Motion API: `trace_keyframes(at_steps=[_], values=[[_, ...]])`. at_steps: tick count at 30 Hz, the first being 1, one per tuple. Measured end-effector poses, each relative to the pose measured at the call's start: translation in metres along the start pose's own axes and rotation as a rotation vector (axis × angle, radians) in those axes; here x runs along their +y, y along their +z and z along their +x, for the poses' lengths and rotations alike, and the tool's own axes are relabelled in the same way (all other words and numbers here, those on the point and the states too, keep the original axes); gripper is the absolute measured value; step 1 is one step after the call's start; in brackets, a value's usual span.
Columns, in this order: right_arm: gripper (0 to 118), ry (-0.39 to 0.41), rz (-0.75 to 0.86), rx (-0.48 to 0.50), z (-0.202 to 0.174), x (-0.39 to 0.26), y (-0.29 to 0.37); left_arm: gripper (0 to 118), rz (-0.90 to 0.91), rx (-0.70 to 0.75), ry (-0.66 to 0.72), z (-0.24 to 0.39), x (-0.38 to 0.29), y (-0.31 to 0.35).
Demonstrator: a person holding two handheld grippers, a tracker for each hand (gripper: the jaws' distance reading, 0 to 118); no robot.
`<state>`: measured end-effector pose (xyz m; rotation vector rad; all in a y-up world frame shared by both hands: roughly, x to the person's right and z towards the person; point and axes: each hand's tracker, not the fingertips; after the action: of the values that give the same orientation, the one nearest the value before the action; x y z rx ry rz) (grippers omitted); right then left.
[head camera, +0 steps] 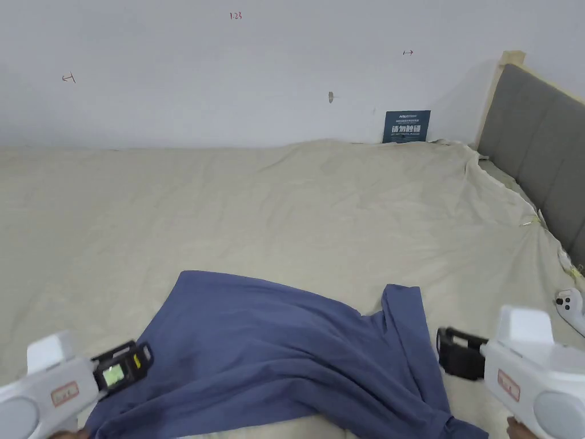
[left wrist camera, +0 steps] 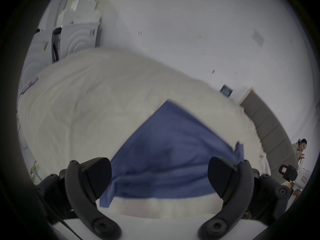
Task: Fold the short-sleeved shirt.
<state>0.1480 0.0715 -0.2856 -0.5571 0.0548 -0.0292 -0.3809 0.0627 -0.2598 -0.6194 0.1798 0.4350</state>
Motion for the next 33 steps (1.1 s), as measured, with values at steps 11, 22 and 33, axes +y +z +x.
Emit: trace_keyframes(at_steps=[11, 22, 33], values=[[81, 0.06, 0.293, -0.064, -0.041, 0.054, 0.067, 107, 0.339, -0.048, -0.251, 0.086, 0.049, 0.029], [0, 0.104, 0.34, -0.071, -0.052, 0.054, 0.054, 0, 0.303, -0.185, -0.221, 0.084, 0.051, 0.003], [0, 0.084, 0.245, -0.073, -0.043, 0.061, -0.016, 0, 0.001, -0.097, -0.264, 0.063, 0.119, -0.149]])
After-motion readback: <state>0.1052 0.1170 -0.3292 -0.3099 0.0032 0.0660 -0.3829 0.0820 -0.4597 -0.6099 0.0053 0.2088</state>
